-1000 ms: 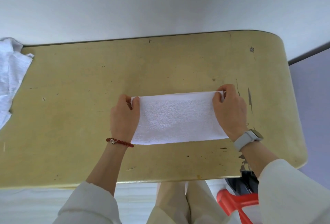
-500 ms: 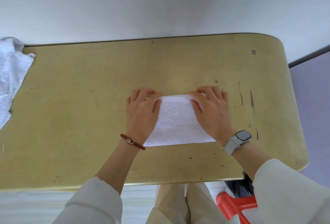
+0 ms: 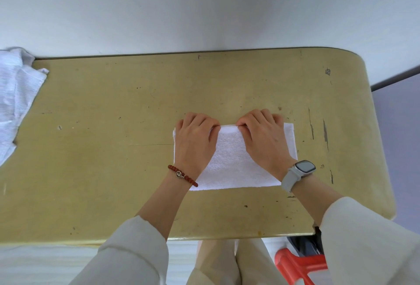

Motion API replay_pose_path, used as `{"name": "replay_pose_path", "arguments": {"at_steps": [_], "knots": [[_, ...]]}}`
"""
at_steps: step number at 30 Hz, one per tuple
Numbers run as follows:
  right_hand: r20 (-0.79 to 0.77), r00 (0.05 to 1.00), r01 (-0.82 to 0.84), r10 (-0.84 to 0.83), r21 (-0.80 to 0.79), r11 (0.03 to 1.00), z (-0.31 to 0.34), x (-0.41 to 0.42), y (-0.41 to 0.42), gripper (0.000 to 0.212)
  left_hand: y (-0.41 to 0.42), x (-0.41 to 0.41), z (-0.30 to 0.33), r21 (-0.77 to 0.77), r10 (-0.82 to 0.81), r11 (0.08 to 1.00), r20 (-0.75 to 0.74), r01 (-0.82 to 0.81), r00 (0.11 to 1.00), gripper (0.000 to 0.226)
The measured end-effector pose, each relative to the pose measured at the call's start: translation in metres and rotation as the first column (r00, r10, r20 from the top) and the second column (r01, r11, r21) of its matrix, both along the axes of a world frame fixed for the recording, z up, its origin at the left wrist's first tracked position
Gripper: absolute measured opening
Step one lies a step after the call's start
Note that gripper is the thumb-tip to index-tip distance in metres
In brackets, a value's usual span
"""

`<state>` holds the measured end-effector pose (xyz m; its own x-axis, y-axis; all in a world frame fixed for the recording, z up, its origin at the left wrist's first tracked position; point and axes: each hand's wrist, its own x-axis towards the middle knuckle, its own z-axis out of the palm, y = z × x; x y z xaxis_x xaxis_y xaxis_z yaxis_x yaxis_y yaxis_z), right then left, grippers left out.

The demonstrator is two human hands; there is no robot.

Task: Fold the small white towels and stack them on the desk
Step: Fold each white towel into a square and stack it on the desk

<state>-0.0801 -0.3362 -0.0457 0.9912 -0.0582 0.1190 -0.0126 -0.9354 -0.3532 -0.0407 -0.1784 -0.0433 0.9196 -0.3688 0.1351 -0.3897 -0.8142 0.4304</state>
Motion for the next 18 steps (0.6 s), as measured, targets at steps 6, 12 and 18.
{"name": "replay_pose_path", "arguments": {"at_steps": [6, 12, 18], "knots": [[-0.051, 0.999, -0.005, 0.004, -0.037, 0.999, -0.001, 0.008, 0.0, 0.017, -0.003, 0.005, -0.001, 0.058, 0.0, 0.998, -0.018, 0.001, 1.0, 0.024], [0.03, 0.996, -0.078, 0.079, -0.033, 0.996, 0.004, 0.008, -0.007, 0.011, -0.003, 0.004, 0.005, 0.096, 0.011, 0.995, 0.028, -0.013, 1.0, 0.024], [-0.032, 0.983, -0.186, 0.183, -0.147, 0.972, -0.001, -0.028, -0.017, 0.035, 0.004, -0.038, 0.003, 0.339, -0.035, 0.94, -0.022, 0.041, 0.999, 0.045]]}}
